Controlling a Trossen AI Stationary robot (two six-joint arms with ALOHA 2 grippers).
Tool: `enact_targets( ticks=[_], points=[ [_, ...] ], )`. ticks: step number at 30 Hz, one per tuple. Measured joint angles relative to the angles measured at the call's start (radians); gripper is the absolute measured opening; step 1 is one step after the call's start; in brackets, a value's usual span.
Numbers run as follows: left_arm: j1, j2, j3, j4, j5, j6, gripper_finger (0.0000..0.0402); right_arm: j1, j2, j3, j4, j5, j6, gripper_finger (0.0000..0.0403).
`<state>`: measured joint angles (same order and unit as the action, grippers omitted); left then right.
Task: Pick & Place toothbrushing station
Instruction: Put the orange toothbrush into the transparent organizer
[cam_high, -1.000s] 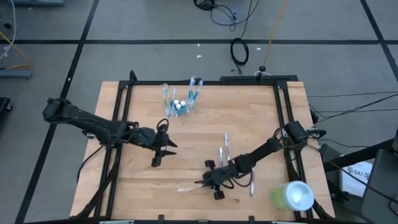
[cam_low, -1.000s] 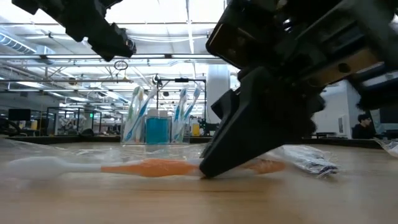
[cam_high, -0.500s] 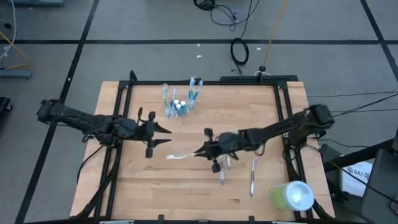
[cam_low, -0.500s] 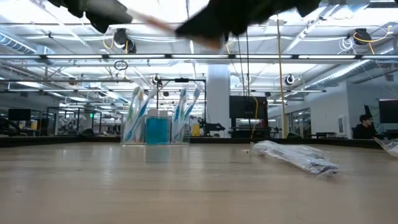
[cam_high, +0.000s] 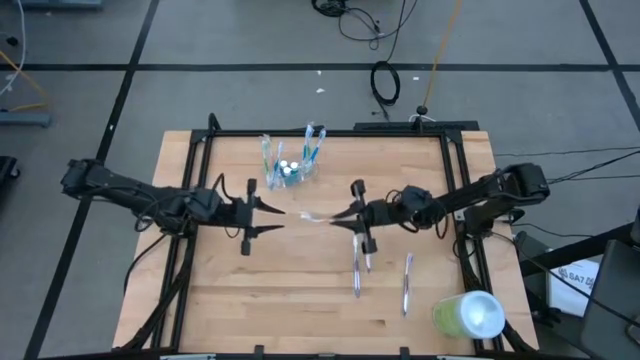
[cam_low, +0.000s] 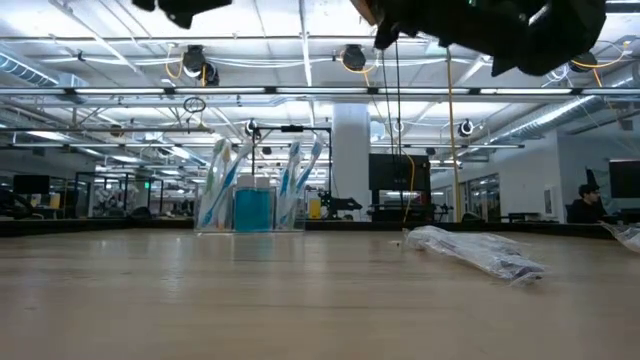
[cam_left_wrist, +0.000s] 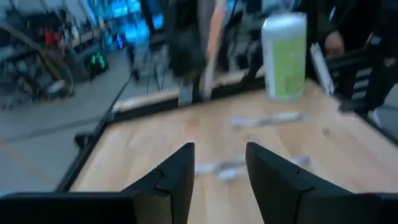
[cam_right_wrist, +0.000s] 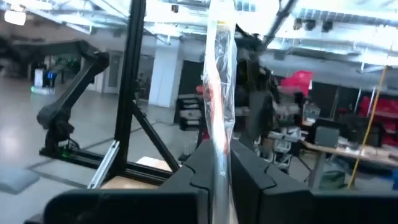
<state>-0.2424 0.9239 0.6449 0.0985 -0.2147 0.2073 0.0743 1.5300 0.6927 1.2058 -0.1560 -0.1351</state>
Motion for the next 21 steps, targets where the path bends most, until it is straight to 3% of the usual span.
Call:
enact_targets(
  ticks=[9, 21],
  points=[
    [0.022, 0.185, 0.000, 0.399, 0.019, 0.051, 0.0152, -0.029, 0.041, 0.004, 0.019, -0.006, 0.067, 0.0025],
    [0.121, 0.336, 0.000, 0.702, 0.251, -0.106, 0.0152, -0.029, 0.041, 0.005, 0.018, 0.001, 0.068, 0.0026]
  ],
)
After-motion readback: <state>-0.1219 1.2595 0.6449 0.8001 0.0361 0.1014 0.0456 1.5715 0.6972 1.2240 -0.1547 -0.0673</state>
